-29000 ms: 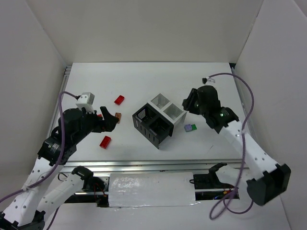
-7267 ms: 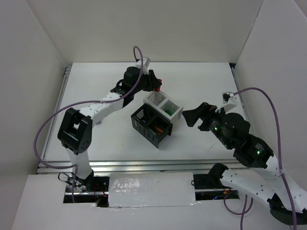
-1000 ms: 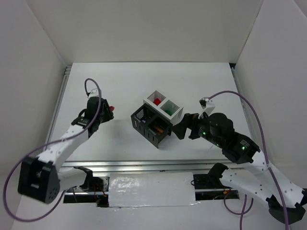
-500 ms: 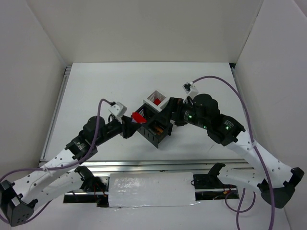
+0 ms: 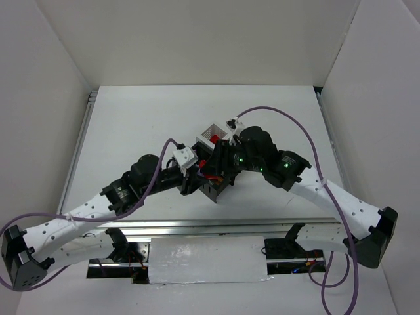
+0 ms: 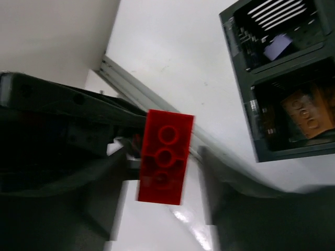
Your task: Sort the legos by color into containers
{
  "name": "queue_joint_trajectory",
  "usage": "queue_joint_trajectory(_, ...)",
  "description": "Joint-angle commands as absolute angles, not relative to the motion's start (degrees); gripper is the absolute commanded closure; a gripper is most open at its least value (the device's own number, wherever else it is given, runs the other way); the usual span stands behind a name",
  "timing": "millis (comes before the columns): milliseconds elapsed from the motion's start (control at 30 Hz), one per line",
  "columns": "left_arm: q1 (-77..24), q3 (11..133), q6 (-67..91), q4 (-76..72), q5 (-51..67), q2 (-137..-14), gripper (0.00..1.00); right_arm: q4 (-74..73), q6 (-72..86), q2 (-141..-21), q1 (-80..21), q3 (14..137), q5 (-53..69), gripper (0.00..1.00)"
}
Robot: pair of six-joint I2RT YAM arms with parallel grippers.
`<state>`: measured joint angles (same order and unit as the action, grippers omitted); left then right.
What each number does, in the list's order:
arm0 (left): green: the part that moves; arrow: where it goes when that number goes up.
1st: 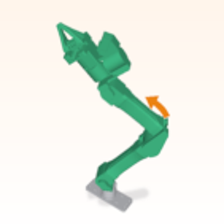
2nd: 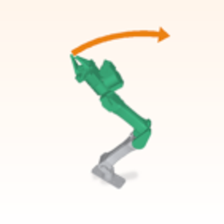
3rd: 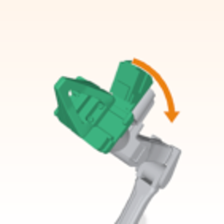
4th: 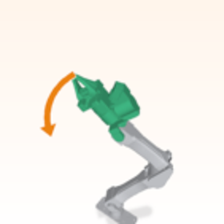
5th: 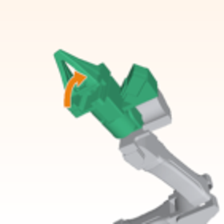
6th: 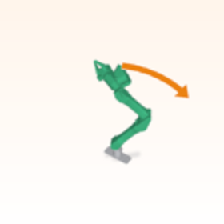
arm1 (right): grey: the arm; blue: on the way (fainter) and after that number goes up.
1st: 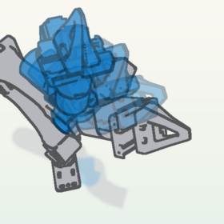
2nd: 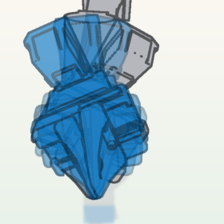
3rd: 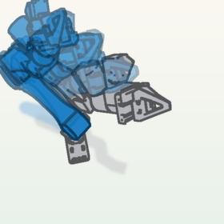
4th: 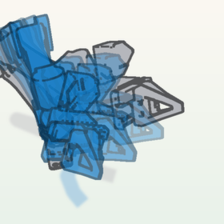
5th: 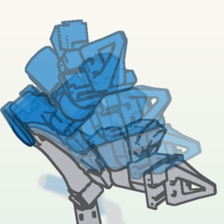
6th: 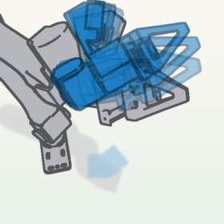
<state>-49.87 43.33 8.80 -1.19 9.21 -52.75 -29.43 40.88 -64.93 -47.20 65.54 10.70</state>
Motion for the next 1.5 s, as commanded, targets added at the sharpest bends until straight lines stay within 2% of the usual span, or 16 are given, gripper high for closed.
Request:
queue_joint_trajectory(0, -50.5, 46.6, 6.4, -2.6, 10.4, -54.1, 1.0, -26.0, 39.9, -65.7, -48.2, 65.0, 14.1, 0.46)
queue_joint_trajectory(33, -50.6, 46.7, 6.2, -2.5, 9.4, -54.3, 1.0, -25.8, 39.7, -65.7, -48.4, 64.6, 14.6, 0.57)
queue_joint_trajectory(100, -50.6, 46.5, 6.1, -2.6, 8.2, -54.4, 1.0, -25.9, 39.7, -65.2, -48.4, 64.2, 13.8, 1.0)
queue_joint_trajectory(333, -50.6, 42.7, 5.5, -4.9, 4.8, -52.0, 1.0, -27.0, 37.9, -60.1, -47.3, 62.7, 5.3, 1.0)
queue_joint_trajectory(567, -50.5, 38.9, 6.0, -9.8, -2.6, -51.6, 1.0, -26.7, 36.1, -54.1, -34.0, 59.9, 9.6, 1.0)
queue_joint_trajectory(700, -49.1, 39.0, 7.0, -13.0, -7.9, -55.4, 1.0, -28.2, 33.8, -52.6, -31.6, 59.9, 6.5, 1.0)
queue_joint_trajectory(833, -45.3, 43.6, 8.9, -14.3, -10.7, -65.4, 1.0, -29.4, 33.2, -51.3, -31.4, 59.5, 3.3, 1.0)
queue_joint_trajectory(1000, -41.4, 49.6, 10.4, -13.5, -9.5, -76.3, 0.99, -30.4, 32.1, -49.0, -31.2, 58.4, 1.6, 1.0)
queue_joint_trajectory(1100, -40.6, 51.1, 11.1, -13.5, -9.9, -78.7, 0.89, -30.8, 31.4, -47.9, -30.9, 57.7, 1.8, 1.0)
queue_joint_trajectory(1200, -40.2, 50.6, 11.9, -15.0, -10.4, -78.7, 0.74, -30.7, 30.9, -47.4, -30.8, 57.1, 2.3, 1.0)
queue_joint_trajectory(1267, -40.0, 50.5, 12.2, -15.3, -9.7, -78.7, 0.56, -30.6, 30.8, -47.4, -30.8, 57.0, 2.9, 1.0)
queue_joint_trajectory(1300, -40.0, 50.4, 12.3, -15.1, -9.5, -78.5, 0.43, -30.6, 30.8, -47.5, -30.8, 57.0, 3.1, 1.0)
queue_joint_trajectory(1467, -40.0, 49.7, 12.2, -14.6, -8.2, -76.7, 0.27, -30.1, 30.6, -48.4, -30.7, 57.0, 4.2, 1.0)
